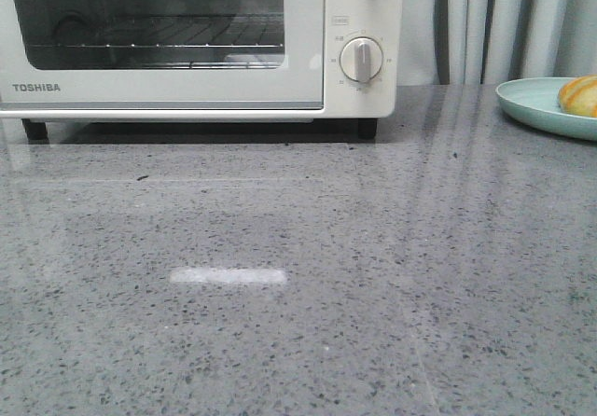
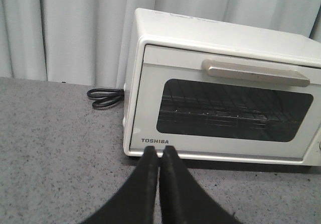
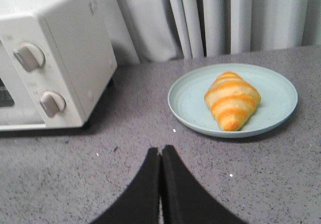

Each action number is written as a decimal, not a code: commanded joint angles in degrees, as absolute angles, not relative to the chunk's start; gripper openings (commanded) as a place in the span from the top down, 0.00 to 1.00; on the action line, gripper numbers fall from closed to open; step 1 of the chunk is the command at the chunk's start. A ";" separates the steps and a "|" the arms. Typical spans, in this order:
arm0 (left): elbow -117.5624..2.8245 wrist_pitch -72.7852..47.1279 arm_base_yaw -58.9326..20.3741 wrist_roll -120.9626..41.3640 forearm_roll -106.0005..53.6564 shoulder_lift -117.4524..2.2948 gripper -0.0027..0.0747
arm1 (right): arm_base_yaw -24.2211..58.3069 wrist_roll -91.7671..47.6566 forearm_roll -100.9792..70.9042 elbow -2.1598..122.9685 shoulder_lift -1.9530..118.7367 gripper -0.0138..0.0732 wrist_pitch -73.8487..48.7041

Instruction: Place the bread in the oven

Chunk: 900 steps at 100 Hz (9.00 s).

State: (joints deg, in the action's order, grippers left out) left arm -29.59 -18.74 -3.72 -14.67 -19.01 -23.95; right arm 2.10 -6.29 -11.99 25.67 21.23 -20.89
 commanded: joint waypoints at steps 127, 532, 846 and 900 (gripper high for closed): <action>-56.10 5.14 -25.70 -15.88 -12.95 -71.75 0.99 | 2.29 -8.12 -11.41 29.83 24.51 0.92 -20.32; -34.08 -28.50 -36.79 -16.91 -21.96 -22.25 0.99 | -7.38 -5.92 -5.37 75.91 100.02 0.92 -39.97; -34.08 -21.31 -36.79 -16.91 -21.95 -19.28 0.99 | 44.97 -13.53 -17.18 77.89 84.45 0.89 -21.78; -28.84 -22.25 -36.79 -7.65 -3.55 -7.13 0.99 | 38.05 -13.53 0.00 33.49 28.21 0.90 -7.91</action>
State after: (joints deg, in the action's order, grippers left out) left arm -28.89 -26.40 -36.37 -9.37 -4.59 -6.47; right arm 41.43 -13.05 -2.00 36.45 35.33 -13.44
